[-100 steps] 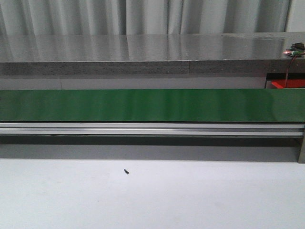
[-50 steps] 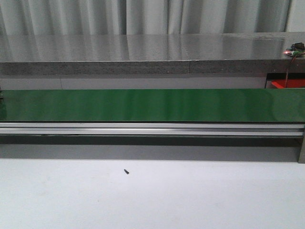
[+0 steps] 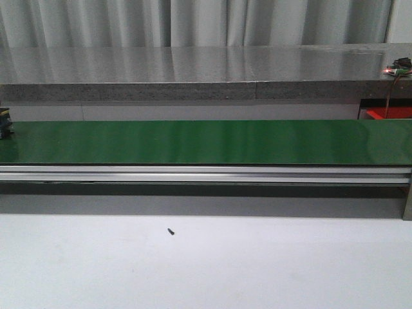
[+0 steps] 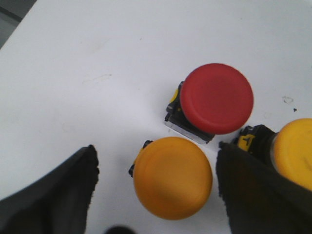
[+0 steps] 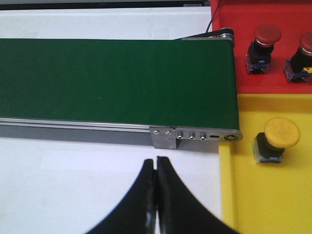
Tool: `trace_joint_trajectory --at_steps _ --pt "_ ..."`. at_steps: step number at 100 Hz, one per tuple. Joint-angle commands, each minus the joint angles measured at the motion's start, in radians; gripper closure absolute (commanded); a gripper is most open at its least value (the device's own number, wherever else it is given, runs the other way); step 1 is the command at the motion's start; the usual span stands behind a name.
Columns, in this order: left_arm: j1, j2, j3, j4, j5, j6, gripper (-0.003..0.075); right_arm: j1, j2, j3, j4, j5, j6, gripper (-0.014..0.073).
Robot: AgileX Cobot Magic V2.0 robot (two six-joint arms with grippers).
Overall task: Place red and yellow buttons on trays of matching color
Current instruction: 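Grasp a second yellow button from the cluster with the left gripper, then lower the second yellow button onto the belt and open the left gripper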
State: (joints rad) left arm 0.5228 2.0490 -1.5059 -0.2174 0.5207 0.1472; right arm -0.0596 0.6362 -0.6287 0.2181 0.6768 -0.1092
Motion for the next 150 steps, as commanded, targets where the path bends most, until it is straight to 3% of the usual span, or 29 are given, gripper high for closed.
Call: trace_joint_trajectory --at_steps 1,18,30,108,150 --pt "0.0 -0.054 -0.032 -0.019 -0.049 0.002 0.0365 0.002 -0.002 -0.026 0.015 -0.063 -0.006 0.0661" --pt "0.0 -0.054 -0.032 -0.021 -0.041 0.002 0.0552 0.002 -0.002 -0.026 0.017 -0.061 -0.006 0.0661" --pt "0.0 -0.056 -0.032 -0.021 -0.039 0.002 0.0604 0.002 -0.002 -0.026 0.017 -0.061 -0.006 0.0661" --pt "-0.002 -0.305 -0.032 -0.045 0.121 0.002 0.0605 0.002 -0.002 -0.026 0.017 -0.062 -0.006 0.0661" --pt "-0.078 -0.328 -0.032 -0.017 0.187 0.002 0.0605 0.002 -0.002 -0.026 0.017 -0.062 -0.006 0.0661"
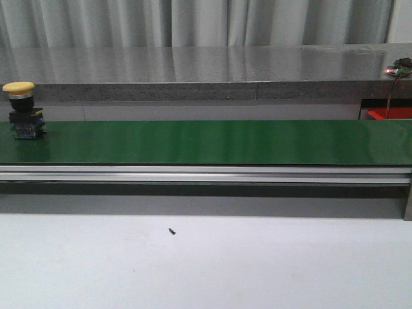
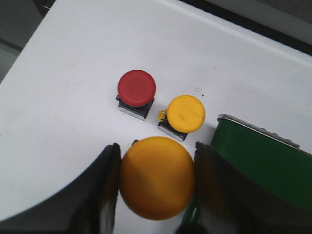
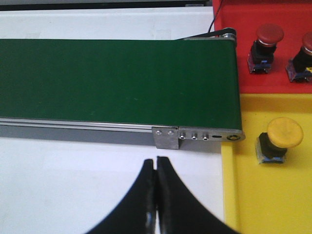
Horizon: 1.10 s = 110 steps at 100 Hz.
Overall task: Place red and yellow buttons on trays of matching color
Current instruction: 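Lower the second yellow button onto the belt and open the left gripper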
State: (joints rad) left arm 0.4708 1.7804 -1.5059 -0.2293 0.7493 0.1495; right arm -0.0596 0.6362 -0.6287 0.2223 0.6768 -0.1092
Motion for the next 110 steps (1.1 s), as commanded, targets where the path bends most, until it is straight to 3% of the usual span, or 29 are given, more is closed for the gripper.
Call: trace_joint_trajectory --at_steps 1,47,100,110 --pt "-0.031 -0.06 -0.032 -0.005 -0.041 0.0 0.0605 0.002 -0.002 -0.026 0.013 -0.062 -0.006 0.0661" --pt "-0.196 -0.055 -0.032 -0.005 -0.028 0.0 0.0605 0.002 -0.002 -0.026 0.013 -0.062 -0.006 0.0661" --pt "-0.196 0.005 -0.032 -0.005 -0.005 0.0 0.0603 0.002 -0.002 -0.026 0.013 -0.062 -0.006 0.0661" --pt "-0.196 0.005 -0.032 -0.007 -0.005 0.0 0.0571 0.002 -0.002 -0.026 0.013 -0.062 -0.006 0.0661"
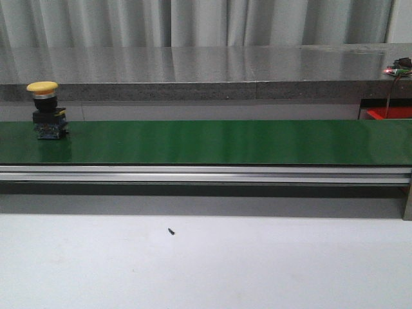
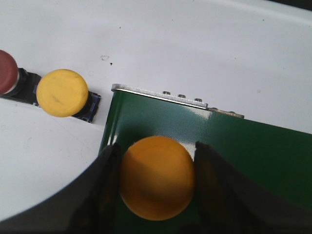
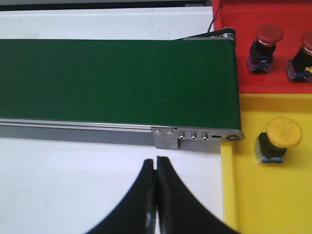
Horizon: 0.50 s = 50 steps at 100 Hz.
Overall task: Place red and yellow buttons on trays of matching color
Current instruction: 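Lower the second yellow button onto the belt and open the left gripper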
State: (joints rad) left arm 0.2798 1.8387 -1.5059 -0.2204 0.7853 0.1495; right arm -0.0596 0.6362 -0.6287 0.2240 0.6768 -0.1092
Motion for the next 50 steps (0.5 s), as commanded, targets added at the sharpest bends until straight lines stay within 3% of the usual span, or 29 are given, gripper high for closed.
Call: trace_joint_trajectory --at_steps 1,27,35,50 --pt "-0.005 -0.053 -0.032 -0.016 -0.041 0.0 0.0559 0.002 -0.002 -0.026 0.011 -0.062 -0.006 0.0661" --pt "-0.005 -0.061 -0.032 -0.025 -0.018 0.0 0.0159 0.002 -0.002 -0.026 0.011 -0.062 -0.006 0.0661" --pt "-0.005 -0.081 -0.032 -0.034 -0.011 0.0 0.0141 0.002 -0.002 -0.026 0.011 -0.062 -0.006 0.0661" --pt "-0.005 -0.136 -0.032 -0.04 0.002 0.0 0.0194 0.002 -0.002 -0.026 0.011 -0.062 -0.006 0.0661"
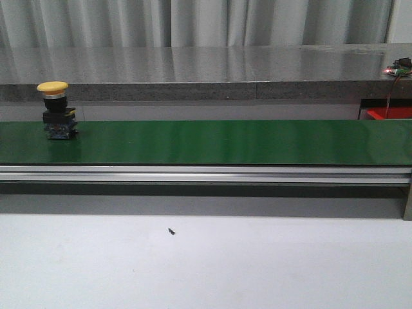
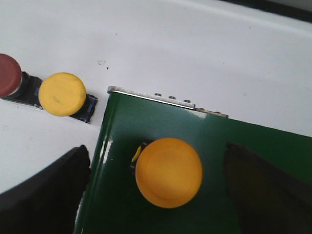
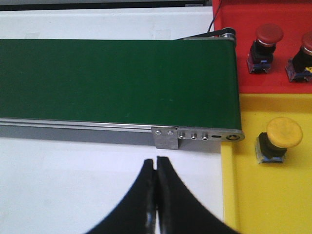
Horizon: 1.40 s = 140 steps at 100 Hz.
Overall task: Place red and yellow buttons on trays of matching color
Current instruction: 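Lower the second yellow button onto the belt and open the left gripper, then move the right gripper over the leading yellow button on the belt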
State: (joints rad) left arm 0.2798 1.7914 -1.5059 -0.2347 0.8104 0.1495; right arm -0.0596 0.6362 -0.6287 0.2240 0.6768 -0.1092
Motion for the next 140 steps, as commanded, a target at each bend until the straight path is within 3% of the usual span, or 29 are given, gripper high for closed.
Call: trace_joint_trajectory --at_steps 1,11,18,38,99,140 --pt "-0.005 -0.091 -0.032 -0.026 -0.021 0.0 0.0198 0.002 -0.002 -0.026 0.011 -0.062 -0.006 0.0661" --pt "-0.005 -0.132 -0.029 -0.026 0.0 0.0 0.0276 0.002 -0.002 -0.026 0.011 -0.062 -0.006 0.0661" --pt "-0.009 -0.171 -0.01 -0.042 0.004 0.0 0.0372 0.002 -0.002 -0.026 0.011 -0.062 -0.006 0.0661" --pt "-0.03 -0.312 0.102 -0.044 -0.046 0.002 0.074 0.002 -0.001 -0.026 0.011 -0.068 -0.006 0.0661" --pt "-0.183 -0.615 0.413 -0.062 -0.088 0.051 0.074 0.002 -0.001 -0.026 0.011 -0.072 -0.006 0.0661" --pt "-0.206 -0.866 0.657 -0.062 -0.128 0.051 0.074 0.002 0.006 -0.027 0.011 -0.069 -0.006 0.0661"
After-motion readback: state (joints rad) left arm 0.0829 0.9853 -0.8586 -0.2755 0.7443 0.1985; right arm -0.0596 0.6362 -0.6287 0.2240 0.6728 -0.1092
